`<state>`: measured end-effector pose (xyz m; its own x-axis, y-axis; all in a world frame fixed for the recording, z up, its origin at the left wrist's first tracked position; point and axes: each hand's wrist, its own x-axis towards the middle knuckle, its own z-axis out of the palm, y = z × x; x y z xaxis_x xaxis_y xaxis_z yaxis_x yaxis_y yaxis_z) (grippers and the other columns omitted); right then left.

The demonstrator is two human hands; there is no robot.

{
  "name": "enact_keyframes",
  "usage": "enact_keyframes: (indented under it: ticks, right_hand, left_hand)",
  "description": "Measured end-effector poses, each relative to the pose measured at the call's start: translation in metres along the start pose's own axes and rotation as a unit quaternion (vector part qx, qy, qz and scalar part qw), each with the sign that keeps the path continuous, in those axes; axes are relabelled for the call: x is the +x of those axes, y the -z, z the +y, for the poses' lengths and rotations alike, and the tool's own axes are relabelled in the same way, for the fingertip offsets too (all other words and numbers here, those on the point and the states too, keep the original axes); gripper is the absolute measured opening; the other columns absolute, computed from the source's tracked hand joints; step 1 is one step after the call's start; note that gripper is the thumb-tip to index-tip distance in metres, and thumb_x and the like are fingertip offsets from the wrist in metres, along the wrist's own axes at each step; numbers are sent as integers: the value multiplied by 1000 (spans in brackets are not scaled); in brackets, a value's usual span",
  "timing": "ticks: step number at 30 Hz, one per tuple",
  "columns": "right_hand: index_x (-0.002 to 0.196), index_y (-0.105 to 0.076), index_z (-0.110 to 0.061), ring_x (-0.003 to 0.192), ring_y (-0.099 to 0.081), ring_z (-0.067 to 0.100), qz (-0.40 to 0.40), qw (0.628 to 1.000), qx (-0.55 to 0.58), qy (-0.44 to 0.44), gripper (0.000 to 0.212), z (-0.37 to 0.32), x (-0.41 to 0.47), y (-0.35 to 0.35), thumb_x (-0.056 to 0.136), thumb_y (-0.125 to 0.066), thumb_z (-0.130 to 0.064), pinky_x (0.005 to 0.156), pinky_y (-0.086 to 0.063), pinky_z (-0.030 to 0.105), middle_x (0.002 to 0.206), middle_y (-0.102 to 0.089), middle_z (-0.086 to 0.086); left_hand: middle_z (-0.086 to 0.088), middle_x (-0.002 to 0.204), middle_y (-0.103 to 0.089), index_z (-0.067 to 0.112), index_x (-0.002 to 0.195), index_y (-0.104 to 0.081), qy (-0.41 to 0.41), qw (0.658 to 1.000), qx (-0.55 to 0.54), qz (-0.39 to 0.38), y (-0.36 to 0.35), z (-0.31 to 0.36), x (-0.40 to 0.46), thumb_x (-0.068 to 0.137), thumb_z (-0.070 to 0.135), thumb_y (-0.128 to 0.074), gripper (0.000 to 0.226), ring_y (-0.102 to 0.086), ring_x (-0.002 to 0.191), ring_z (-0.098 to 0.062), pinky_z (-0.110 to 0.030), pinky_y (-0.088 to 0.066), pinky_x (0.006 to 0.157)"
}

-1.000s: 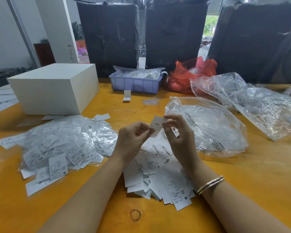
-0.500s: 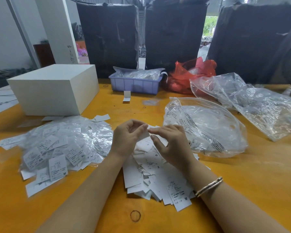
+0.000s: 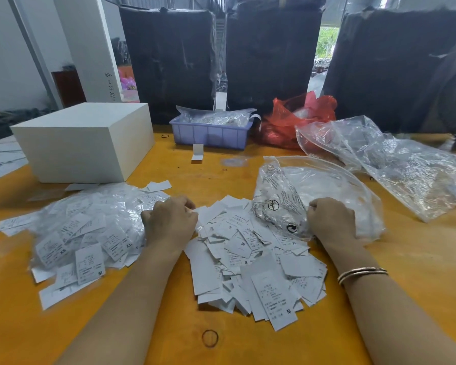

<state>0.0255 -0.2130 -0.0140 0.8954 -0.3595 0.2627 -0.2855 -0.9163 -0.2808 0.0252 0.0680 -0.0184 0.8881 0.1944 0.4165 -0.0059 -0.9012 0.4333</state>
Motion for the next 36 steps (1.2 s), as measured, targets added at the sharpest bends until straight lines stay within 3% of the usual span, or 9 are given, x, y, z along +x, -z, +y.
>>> enact_keyframes:
  ticks: [5,8,10,15,19,23,25,29,36]
  right_hand:
    - [87,-73,-13,88,-55,30,93,995,43,12,29,1,-4,-1,94,-47,-25,76,-29,36,89,-68,9]
    - [91,-73,-7,91,-58,34,184,971,146,41,29,-6,-9,5,95,-51,-25,80,-34,38,93,-70,13]
    - [92,-72,-4,89,-61,30,202,938,257,115,23,-17,-15,10,94,-54,-19,79,-42,35,92,-70,11]
    - [98,-70,-9,82,-61,0,-28,874,397,278,24,-58,-44,13,97,-46,-13,75,-44,7,92,-68,-1]
    - [89,-71,-8,87,-64,15,-124,867,387,289,29,-69,-50,2,98,-46,-19,80,-47,25,90,-70,4]
    - [93,-71,-5,80,-60,13,-127,863,429,233,40,-73,-52,-4,100,-38,-26,75,-46,26,90,-69,7]
    - [101,-69,-7,89,-59,17,-99,883,386,248,42,-72,-52,-4,98,-37,-34,82,-43,32,98,-69,8]
    - [127,-55,-26,118,-46,13,-62,913,83,395,40,-73,-60,-6,90,-51,-42,99,-25,31,126,-60,-8]
    - [95,-67,-16,84,-63,20,38,909,79,408,30,-77,-64,-2,97,-40,-30,93,-35,34,93,-71,-2]
  left_hand:
    - [5,107,-63,30,97,-66,-57,996,36,50,-1,4,-3,89,33,-57,13,-48,108,-19,-33,-14,81]
    - [8,105,-63,29,95,-67,-107,992,-41,47,-1,15,-7,89,33,-58,11,-50,108,-15,-27,-11,78]
    - [12,105,-62,28,99,-67,-149,978,-149,8,0,22,-9,89,34,-60,14,-51,108,-12,-29,-22,86]
    - [24,114,-54,45,114,-51,-196,899,-360,-152,8,32,-16,91,22,-60,34,-50,105,7,-10,-39,86]
    - [11,107,-65,35,105,-64,-174,880,-401,-185,5,35,-17,88,22,-64,20,-60,100,-3,-25,-49,87]
    - [1,86,-71,17,87,-70,-119,862,-465,-160,5,34,-15,85,17,-67,3,-66,86,-12,-28,-51,78]
    - [0,84,-71,16,83,-68,-75,847,-508,-138,5,33,-13,82,24,-68,9,-65,83,-11,-22,-50,76]
    - [5,76,-74,13,81,-60,-23,825,-555,-102,9,33,-10,75,34,-66,23,-67,74,-3,-10,-48,63]
    - [8,71,-73,16,90,-57,27,831,-549,-85,5,30,-7,86,21,-66,11,-67,69,-2,-9,-46,56]
